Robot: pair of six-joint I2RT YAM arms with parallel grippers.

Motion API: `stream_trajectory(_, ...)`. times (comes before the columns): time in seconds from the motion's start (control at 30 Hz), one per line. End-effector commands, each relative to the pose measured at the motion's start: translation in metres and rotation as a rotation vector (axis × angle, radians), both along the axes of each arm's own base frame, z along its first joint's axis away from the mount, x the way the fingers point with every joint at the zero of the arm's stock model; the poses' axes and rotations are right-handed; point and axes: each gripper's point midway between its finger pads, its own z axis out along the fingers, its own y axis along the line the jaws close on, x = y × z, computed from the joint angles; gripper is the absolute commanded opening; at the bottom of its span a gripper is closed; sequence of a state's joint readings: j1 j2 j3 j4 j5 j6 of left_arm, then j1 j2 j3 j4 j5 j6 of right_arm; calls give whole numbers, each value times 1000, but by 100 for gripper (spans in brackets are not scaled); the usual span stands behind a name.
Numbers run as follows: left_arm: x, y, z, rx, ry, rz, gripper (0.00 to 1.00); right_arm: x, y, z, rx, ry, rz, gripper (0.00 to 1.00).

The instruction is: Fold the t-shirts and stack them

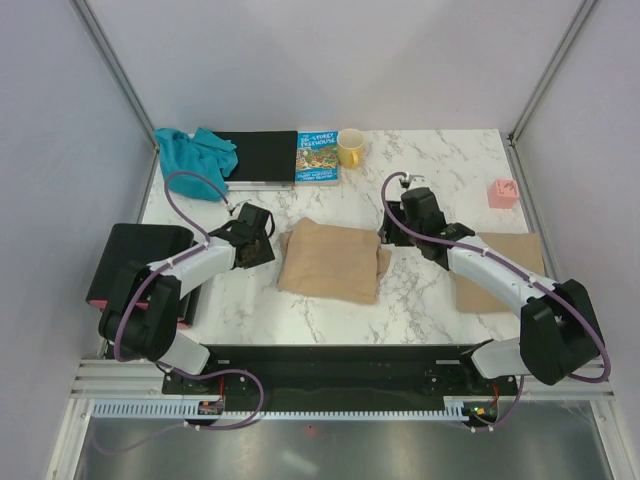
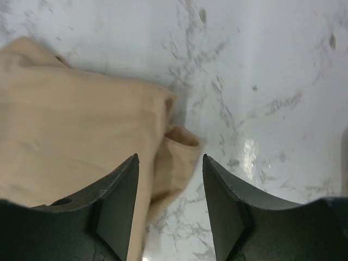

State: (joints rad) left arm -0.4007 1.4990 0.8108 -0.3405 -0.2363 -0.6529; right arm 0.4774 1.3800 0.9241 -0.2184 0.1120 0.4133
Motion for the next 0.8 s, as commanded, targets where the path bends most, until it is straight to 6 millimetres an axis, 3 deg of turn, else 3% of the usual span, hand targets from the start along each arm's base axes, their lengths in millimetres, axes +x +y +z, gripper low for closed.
stream_trajectory(0.0,15,-5,11,-13,-49,-26,45,-24,-17,-30,68,119,-84,58)
stream_trajectory(0.23,16,-7,8,-12,-46,-32,45,-44,-27,-51,105,184,-147,57)
stream_trajectory(0.47,16,-9,4,-21,-40,-41,45,-47,-5,-71,280,213,-75,58)
stream_trajectory(0.53,15,-10,5,-28,-44,-43,45,-55,-4,-86,334,262,-61,58)
stream_trajectory(0.77,16,-10,10,-44,-69,-48,49,-58,3,-99,493,272,-4,59)
